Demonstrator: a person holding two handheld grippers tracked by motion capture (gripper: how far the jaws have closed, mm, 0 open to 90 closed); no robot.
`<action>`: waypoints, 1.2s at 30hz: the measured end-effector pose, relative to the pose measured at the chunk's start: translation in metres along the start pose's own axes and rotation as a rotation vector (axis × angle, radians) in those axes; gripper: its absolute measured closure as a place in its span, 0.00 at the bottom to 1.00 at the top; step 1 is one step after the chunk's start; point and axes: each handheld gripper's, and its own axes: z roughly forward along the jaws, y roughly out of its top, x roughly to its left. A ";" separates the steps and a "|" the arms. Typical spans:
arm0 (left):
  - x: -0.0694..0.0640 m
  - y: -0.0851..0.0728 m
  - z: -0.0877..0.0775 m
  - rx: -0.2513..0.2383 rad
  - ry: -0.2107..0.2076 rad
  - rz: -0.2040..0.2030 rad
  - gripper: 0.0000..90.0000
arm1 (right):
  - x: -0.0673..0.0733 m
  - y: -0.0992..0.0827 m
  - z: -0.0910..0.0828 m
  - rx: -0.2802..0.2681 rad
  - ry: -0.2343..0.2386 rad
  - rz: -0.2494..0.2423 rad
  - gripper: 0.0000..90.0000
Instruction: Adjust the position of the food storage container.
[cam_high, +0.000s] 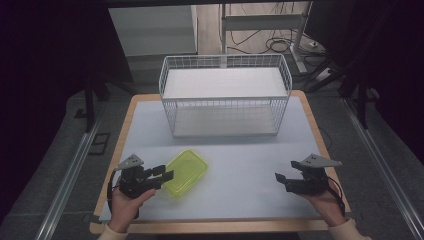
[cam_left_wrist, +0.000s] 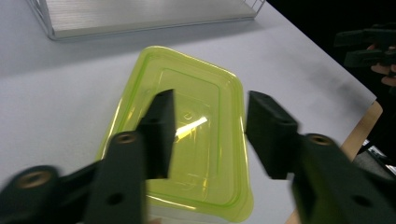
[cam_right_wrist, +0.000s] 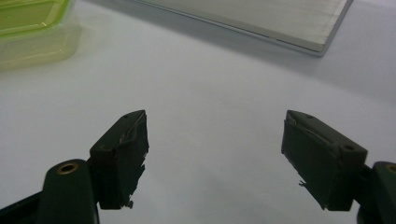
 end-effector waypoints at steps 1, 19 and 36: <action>0.000 0.000 0.000 0.000 0.000 0.000 0.70 | 0.000 0.000 0.000 0.000 0.000 0.000 0.26; -0.051 -0.005 0.022 0.150 -0.106 0.158 1.00 | 0.005 0.002 -0.005 -0.008 0.008 -0.013 0.27; -0.059 -0.028 0.040 0.304 -0.012 0.224 1.00 | 0.006 0.000 -0.002 0.011 0.015 -0.021 0.28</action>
